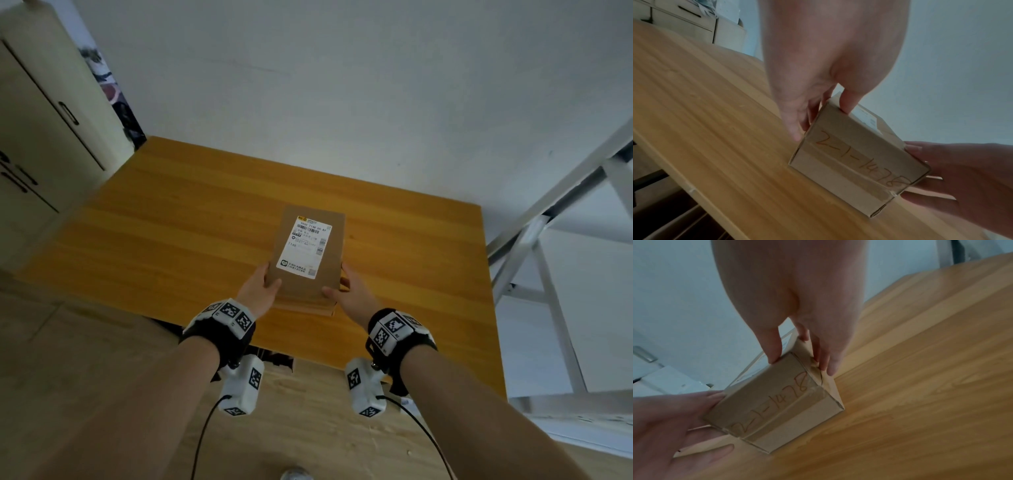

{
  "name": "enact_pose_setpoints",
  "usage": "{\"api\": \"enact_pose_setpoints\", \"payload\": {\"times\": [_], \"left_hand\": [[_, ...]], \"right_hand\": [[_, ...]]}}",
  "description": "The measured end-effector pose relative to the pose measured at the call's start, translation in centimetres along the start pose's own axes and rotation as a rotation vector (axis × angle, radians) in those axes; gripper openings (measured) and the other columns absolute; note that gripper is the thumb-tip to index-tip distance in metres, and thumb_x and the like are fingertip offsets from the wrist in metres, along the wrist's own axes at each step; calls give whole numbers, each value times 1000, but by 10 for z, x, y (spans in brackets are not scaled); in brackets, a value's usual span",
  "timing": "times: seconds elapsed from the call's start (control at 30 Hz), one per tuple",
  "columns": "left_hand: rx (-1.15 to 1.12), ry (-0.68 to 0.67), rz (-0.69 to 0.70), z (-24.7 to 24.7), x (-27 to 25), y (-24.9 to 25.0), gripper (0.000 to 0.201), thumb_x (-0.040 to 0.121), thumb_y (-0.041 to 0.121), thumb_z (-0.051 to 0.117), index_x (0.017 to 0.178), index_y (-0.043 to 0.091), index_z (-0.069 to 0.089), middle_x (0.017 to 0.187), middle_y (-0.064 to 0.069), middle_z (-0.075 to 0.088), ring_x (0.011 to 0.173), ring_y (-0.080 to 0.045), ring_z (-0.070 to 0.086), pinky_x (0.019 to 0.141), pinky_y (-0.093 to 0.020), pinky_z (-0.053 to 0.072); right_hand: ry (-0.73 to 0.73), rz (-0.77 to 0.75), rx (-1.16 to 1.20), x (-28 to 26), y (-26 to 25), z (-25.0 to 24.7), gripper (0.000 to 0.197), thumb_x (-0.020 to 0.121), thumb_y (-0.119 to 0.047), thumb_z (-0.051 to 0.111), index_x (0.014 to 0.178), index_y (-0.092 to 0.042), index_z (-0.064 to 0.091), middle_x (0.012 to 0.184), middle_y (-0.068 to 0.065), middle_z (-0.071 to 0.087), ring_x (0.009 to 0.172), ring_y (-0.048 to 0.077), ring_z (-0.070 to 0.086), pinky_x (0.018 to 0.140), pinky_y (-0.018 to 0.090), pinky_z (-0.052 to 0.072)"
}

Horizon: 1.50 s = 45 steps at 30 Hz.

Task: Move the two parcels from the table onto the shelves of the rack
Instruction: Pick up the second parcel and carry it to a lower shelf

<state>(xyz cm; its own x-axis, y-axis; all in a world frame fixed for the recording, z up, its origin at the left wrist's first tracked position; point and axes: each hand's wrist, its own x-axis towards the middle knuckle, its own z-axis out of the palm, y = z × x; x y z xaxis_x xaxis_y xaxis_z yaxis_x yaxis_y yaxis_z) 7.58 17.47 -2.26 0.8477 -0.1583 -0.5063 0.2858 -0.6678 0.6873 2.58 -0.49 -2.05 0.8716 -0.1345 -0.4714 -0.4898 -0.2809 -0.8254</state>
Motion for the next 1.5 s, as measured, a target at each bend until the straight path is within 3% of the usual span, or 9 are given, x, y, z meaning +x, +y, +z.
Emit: {"api": "enact_pose_setpoints", "payload": {"times": [0.17,0.53,0.67,0.8,1.17,1.37,1.5], "left_hand": [[-65,-3,9,-1,-6,-1,61,96,18,48,150,15,21,152,-7,36,139,-26,36,112,-47,35],[-207,6,124,-20,-67,42,60,96,9,48,149,15,22,151,-6,39,138,-24,38,112,-41,36],[-213,19,201,-29,-98,68,62,95,6,49,149,17,20,150,-7,41,138,-23,39,107,-37,37],[-200,66,302,-41,-129,93,68,91,2,55,149,17,22,149,-6,42,138,-23,39,107,-36,37],[-169,185,461,-66,-206,141,70,91,6,57,149,22,22,144,-10,49,135,-22,45,107,-35,36],[-186,207,485,-65,-245,148,71,90,6,59,148,26,24,144,-9,50,135,-21,45,103,-32,36],[-164,220,519,-57,-278,148,71,89,7,60,148,26,25,144,-9,50,134,-22,46,105,-36,39]], "right_hand": [[-21,-37,60,1,6,0,74,86,-15,66,148,-25,27,143,5,49,135,23,42,109,50,40],[42,-140,106,-41,-25,-28,79,85,-13,67,150,-26,25,146,5,47,137,24,41,108,51,41],[60,-192,162,-68,-44,-46,78,86,-5,65,150,-23,24,138,8,54,128,22,50,106,42,44],[89,-275,177,-91,-61,-64,84,81,-5,69,149,-28,25,140,9,54,129,24,50,106,50,43],[152,-472,166,-160,-118,-96,84,83,2,65,148,-30,24,142,11,49,134,23,44,106,48,44],[193,-529,153,-200,-122,-103,83,82,2,66,148,-29,26,141,11,50,134,23,44,106,47,44],[208,-549,146,-236,-115,-109,83,82,-1,68,147,-31,27,142,12,49,130,24,47,103,45,46]]}}
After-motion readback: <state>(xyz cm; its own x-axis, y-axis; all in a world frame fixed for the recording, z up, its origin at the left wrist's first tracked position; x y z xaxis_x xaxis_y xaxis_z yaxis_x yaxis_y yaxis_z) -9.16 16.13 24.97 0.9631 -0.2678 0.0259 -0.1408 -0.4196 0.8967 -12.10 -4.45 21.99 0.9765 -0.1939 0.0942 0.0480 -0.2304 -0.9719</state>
